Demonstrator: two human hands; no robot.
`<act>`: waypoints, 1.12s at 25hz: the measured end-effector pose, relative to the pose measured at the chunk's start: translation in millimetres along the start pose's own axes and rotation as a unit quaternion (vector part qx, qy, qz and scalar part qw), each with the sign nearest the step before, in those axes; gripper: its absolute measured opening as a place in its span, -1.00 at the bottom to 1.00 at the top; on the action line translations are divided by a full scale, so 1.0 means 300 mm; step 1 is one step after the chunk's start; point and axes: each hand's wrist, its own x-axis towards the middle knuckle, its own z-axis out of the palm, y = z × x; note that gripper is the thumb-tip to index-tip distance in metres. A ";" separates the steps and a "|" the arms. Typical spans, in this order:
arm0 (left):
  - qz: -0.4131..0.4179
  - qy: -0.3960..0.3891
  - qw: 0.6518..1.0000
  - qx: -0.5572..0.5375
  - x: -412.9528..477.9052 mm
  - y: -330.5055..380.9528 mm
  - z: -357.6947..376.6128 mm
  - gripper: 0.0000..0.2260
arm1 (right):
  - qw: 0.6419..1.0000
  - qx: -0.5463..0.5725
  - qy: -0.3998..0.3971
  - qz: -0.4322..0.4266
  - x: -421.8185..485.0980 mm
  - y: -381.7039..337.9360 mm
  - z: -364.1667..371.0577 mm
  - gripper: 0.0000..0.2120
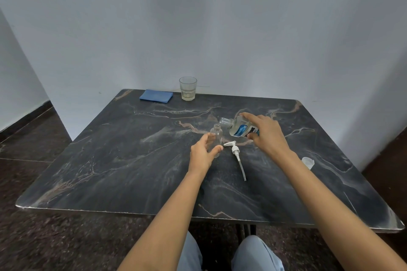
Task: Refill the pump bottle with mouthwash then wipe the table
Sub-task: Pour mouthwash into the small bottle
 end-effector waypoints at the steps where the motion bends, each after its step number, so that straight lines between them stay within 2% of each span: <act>1: 0.000 -0.001 1.000 0.000 0.000 0.001 0.000 -0.58 | 1.000 -0.004 -0.003 0.001 0.001 -0.001 -0.002 -0.42; 28: 0.004 0.000 1.000 -0.012 -0.008 0.006 -0.003 -0.60 | 0.997 -0.073 -0.006 -0.017 0.018 -0.031 -0.045 -0.41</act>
